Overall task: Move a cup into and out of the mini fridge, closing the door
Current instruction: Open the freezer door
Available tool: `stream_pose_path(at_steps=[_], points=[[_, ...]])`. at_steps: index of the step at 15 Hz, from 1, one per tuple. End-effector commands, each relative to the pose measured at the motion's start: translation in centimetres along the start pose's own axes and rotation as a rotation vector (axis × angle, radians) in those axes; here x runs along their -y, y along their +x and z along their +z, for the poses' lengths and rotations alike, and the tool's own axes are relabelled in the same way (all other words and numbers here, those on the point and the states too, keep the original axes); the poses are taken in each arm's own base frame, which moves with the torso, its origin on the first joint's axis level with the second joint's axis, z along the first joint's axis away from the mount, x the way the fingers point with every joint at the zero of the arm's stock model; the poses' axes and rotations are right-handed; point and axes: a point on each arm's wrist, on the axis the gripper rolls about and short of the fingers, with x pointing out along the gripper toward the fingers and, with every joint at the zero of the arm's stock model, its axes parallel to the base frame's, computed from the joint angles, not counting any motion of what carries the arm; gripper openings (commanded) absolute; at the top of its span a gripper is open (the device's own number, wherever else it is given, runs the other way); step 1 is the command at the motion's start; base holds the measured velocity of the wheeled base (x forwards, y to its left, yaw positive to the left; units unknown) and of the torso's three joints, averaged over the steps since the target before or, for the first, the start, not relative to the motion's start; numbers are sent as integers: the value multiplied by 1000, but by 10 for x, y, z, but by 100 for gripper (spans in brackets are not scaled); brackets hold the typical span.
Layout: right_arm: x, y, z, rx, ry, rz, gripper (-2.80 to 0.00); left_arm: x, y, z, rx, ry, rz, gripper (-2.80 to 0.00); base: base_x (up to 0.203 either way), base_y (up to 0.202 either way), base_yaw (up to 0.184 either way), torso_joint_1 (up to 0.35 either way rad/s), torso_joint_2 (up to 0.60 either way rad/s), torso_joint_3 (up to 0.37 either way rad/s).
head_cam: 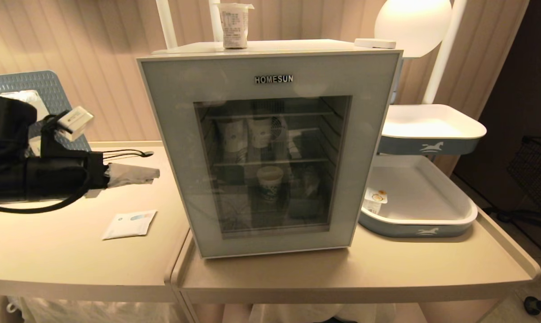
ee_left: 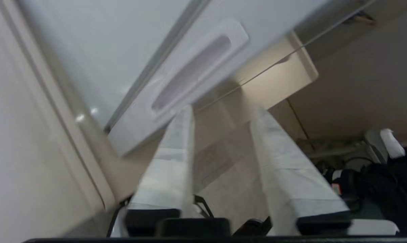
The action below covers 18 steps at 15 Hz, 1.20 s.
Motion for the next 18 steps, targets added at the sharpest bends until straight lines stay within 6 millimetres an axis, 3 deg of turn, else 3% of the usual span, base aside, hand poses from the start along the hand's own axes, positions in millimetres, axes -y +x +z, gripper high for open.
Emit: stream_pose_path(at_steps=[1,6,18], points=[[0,0,0,-2,0,0,-280,-29,18,-6,-23,-26,-87,0,0,0,0,0,0,0],[0,0,0,-2,0,-1,-280,-36,27,-12,89,209,-279,0,0,0,0,0,0,0],[0,0,0,0,0,1,-280,-18,48,-31,64,321,-379,0,0,0,0,0,0,0]])
